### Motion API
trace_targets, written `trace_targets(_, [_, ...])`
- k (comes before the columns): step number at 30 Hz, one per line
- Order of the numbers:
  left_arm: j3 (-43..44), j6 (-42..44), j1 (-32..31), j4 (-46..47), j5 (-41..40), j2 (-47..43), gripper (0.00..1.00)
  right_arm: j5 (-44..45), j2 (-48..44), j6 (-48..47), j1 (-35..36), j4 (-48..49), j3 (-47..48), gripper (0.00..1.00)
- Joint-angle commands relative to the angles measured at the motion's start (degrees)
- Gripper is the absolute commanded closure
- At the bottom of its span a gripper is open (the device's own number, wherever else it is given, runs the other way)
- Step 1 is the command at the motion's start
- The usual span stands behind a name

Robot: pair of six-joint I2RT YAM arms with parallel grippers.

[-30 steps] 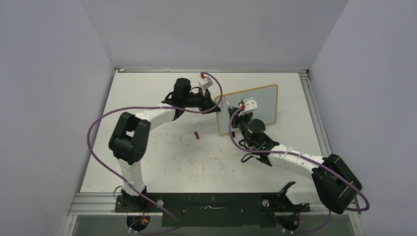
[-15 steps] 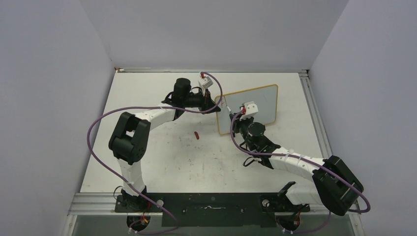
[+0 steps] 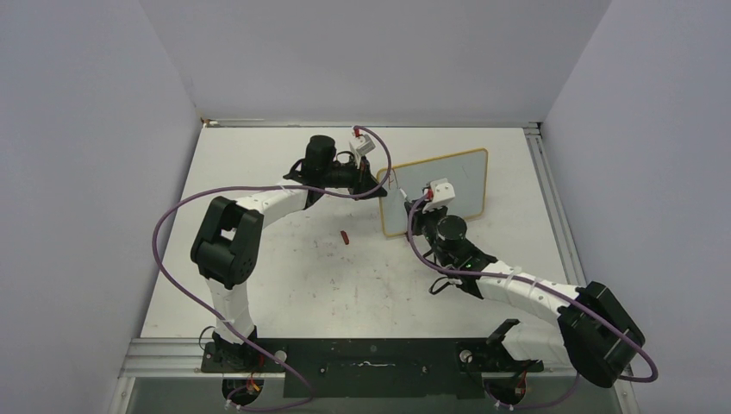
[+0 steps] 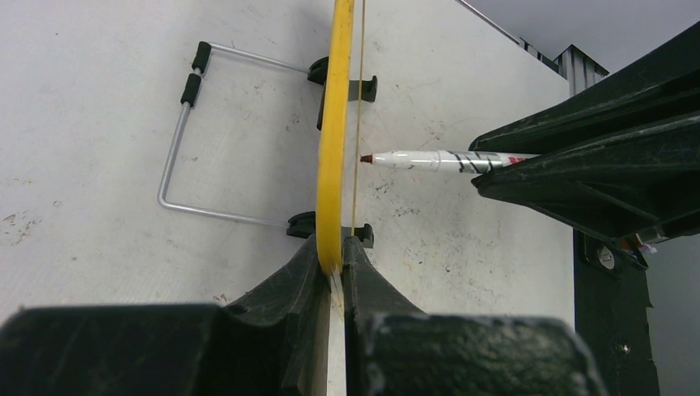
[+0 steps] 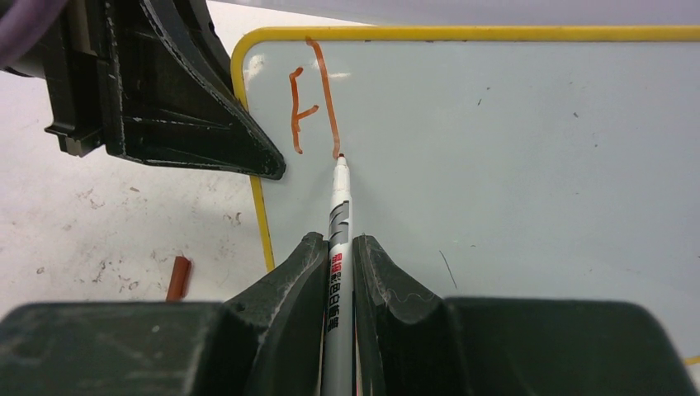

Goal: Write a sentence on the whiteboard

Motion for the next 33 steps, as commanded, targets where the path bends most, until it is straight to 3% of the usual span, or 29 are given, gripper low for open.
trace_targets(1, [1.2,3.4,-1.1,-8.1,3.9,1.6,1.0,-0.9,-4.2,0.2,-0.3,0.3,2.2,0.95])
trace_targets(14, [2.8,5.9,-1.1,-11.8,4.6,1.7,1.0,-15.6,-7.4,4.9,-12.2,4.0,0.1,0.95])
trace_targets(33, [3.2,6.3,-1.2,-14.1,3.9,2.4,1.0,-18.5,-2.5,5.5,-13.2,7.7,0.6,0.95])
